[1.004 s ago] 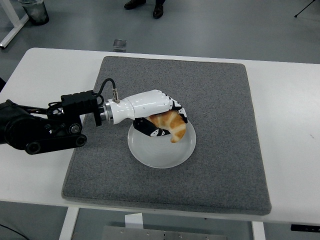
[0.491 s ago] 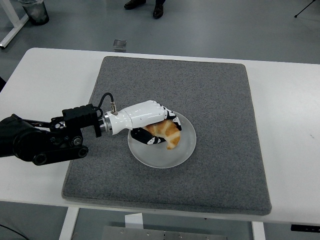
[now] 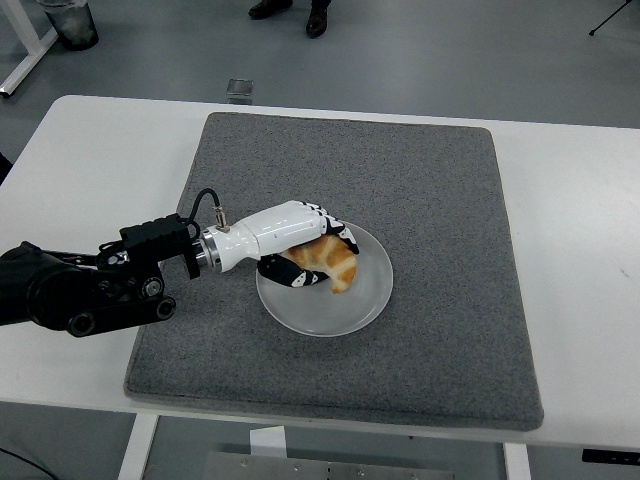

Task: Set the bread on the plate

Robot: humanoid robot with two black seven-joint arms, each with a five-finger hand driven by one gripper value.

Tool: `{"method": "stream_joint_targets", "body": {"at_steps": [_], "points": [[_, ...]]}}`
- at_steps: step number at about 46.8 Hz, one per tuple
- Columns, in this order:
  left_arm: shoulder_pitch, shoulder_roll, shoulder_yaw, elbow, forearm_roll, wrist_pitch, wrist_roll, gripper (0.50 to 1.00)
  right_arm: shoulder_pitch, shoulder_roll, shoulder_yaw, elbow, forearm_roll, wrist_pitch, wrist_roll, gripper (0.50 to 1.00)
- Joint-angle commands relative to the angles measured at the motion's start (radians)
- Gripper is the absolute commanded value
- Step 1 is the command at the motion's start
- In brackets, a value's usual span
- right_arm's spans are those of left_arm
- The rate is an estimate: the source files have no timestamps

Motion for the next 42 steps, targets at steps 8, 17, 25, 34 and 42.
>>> {"method": "stream_joint_targets", "body": {"at_steps": [8,17,25,34,42], "points": [[0.007,0.0,0.0,0.0,0.0,-0.002,0.0,0.84,0.0,0.0,0.0,0.0,0.0,0.0,0.0,0.952],[0.013,0.002,0.0,-0.001,-0.001,0.0,0.0,0.934,0.0,0.0,0.0,0.0,0.0,0.0,0.0,0.952],[0.013,0.002,-0.001,-0.003,-0.001,-0.002,0.0,0.988,0.0,0.0,0.0,0.0,0.0,0.0,0.0,0.952],[0.009,0.009,-0.04,-0.015,-0.018,-0.002,0.0,0.99,0.0,0.0,0.0,0.0,0.0,0.0,0.0,0.952],[0.009,0.02,-0.118,-0.024,-0.08,-0.019,0.001,0.99,0.0,0.0,0.0,0.0,0.0,0.0,0.0,0.954]]}}
